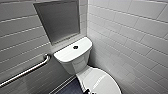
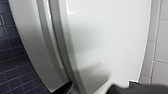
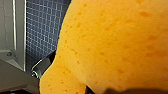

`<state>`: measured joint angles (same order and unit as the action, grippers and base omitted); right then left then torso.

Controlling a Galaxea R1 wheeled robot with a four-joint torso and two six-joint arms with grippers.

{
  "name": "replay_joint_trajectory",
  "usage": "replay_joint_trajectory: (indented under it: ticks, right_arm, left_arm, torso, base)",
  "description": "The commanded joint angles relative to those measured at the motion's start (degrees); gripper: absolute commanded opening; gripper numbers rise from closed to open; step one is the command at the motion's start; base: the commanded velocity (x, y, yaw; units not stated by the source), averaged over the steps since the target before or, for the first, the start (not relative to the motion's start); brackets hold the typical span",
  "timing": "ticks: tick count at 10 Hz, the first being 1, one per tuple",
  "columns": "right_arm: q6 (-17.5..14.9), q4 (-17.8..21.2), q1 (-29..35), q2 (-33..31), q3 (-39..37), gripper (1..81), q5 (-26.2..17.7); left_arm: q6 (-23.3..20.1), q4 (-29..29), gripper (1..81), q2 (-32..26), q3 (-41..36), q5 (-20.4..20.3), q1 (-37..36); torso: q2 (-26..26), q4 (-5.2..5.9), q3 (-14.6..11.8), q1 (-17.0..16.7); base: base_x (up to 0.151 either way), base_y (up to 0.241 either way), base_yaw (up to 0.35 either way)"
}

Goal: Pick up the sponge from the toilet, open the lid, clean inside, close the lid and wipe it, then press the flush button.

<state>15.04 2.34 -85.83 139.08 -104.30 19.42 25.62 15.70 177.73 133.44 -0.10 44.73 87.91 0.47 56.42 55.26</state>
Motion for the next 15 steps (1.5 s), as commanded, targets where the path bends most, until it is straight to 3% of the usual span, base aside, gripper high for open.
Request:
replay_joint_trajectory:
  ticks: [1,3,5,12,15]
  right_arm:
    - [0.2,-0.8,0.4,-1.9,1.2,1.0,-3.7]
    - [0.2,-0.7,0.4,-2.0,1.4,1.0,-3.7]
    - [0.6,-0.7,0.4,-2.0,1.7,1.0,-3.7]
    - [0.7,-0.6,0.4,-2.0,1.7,1.0,-3.7]
    - [0.8,-0.6,0.1,-2.4,1.9,1.0,-3.6]
  left_arm:
    - [0.2,0.2,81.1,1.9,-0.8,0.4,-6.1]
    - [1.1,0.1,81.1,-1.7,-8.5,-1.4,-7.1]
    - [1.2,0.1,81.1,-2.6,-11.4,-1.7,-8.3]
    - [1.2,-0.1,81.1,-1.4,-10.3,-1.5,-9.0]
    - [1.2,-0.7,81.1,2.7,-3.4,-1.0,-9.0]
  torso:
    - [0.0,0.0,0.0,0.0]
    - [0.0,0.0,0.0,0.0]
    - [0.0,0.0,0.0,0.0]
    - [0.0,0.0,0.0,0.0]
    - [0.0,0.0,0.0,0.0]
  base:
    - [0.0,0.0,0.0]
    - [0.0,0.0,0.0]
    - [0.0,0.0,0.0]
    - [0.0,0.0,0.0]
    - [0.0,0.0,0.0]
